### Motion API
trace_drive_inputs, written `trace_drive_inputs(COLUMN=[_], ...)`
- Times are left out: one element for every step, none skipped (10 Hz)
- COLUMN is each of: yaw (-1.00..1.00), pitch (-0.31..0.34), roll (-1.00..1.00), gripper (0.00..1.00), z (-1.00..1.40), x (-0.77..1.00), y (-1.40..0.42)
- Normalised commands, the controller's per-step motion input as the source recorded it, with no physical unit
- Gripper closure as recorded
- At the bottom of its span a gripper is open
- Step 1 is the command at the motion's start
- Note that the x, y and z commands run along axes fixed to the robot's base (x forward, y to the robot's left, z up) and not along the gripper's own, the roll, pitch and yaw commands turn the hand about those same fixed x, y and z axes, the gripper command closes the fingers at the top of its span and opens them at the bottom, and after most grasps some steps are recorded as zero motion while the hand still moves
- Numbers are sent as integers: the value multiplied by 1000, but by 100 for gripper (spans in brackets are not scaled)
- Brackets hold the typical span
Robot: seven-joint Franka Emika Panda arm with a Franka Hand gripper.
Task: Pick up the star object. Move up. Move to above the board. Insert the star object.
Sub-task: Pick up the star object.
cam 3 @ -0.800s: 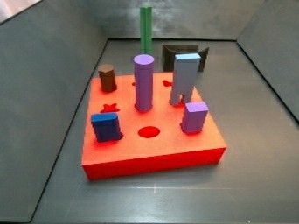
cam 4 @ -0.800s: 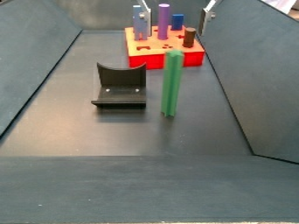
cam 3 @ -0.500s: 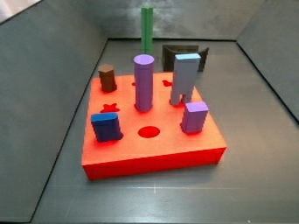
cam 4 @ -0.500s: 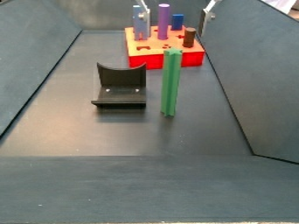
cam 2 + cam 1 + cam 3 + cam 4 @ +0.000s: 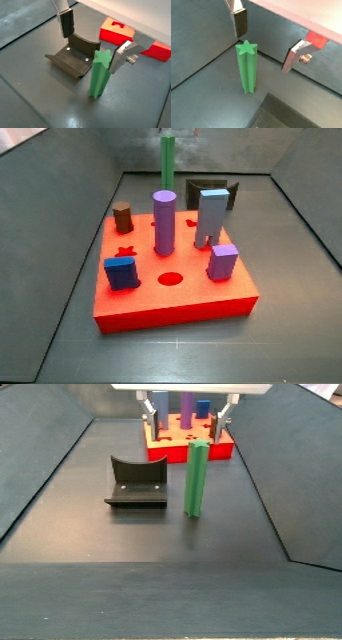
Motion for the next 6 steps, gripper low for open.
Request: trace_drive_inputs(yaw=[-1000,-877,-683,0,0,-123], pitch=[0,0,0,0,0,-16], roll=[17,29,49,0,0,19], gripper=[0,0,0,0,0,0], z=[-254,-151,-131,-23,-17,-249], x=[0,-129,-360,40,0,-431], y=[0,-80,-129,0,43,0])
